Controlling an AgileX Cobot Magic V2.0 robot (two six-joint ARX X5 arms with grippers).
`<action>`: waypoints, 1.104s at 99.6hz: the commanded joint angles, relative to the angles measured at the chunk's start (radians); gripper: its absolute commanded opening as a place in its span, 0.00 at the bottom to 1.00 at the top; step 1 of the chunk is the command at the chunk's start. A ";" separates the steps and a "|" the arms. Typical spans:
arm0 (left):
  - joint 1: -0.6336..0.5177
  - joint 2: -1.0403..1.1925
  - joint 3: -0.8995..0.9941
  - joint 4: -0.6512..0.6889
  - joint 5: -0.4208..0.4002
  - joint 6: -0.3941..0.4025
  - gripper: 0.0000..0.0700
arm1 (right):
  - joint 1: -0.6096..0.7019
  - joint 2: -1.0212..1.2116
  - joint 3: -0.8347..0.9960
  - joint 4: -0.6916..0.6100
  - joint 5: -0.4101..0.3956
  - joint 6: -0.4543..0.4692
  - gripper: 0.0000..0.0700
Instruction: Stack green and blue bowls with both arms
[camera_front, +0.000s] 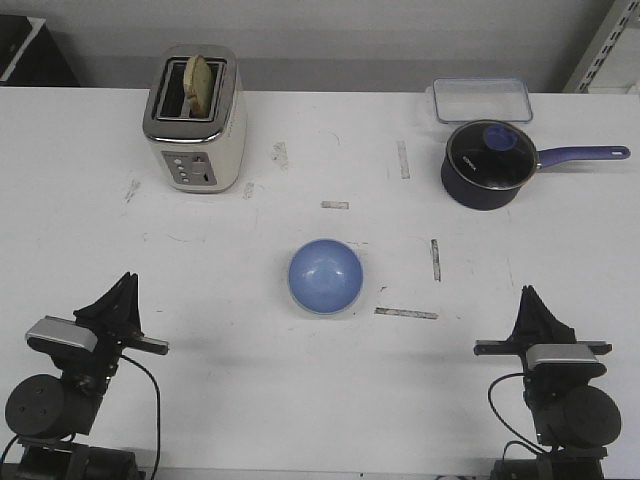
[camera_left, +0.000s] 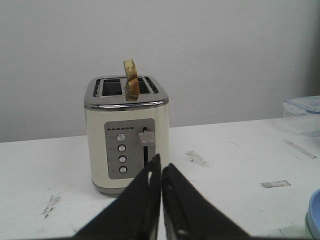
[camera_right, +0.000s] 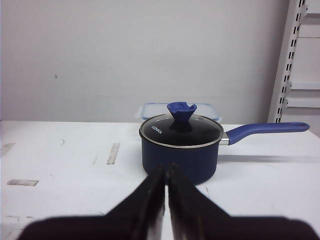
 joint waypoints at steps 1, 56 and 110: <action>0.000 -0.005 -0.003 0.016 -0.002 0.005 0.00 | 0.001 -0.001 0.000 0.010 0.003 -0.004 0.00; 0.030 -0.262 -0.349 0.035 -0.003 0.005 0.00 | 0.001 -0.001 0.000 0.010 0.003 -0.004 0.00; 0.055 -0.306 -0.435 0.069 -0.065 0.005 0.07 | 0.001 -0.001 0.000 0.010 0.003 -0.004 0.00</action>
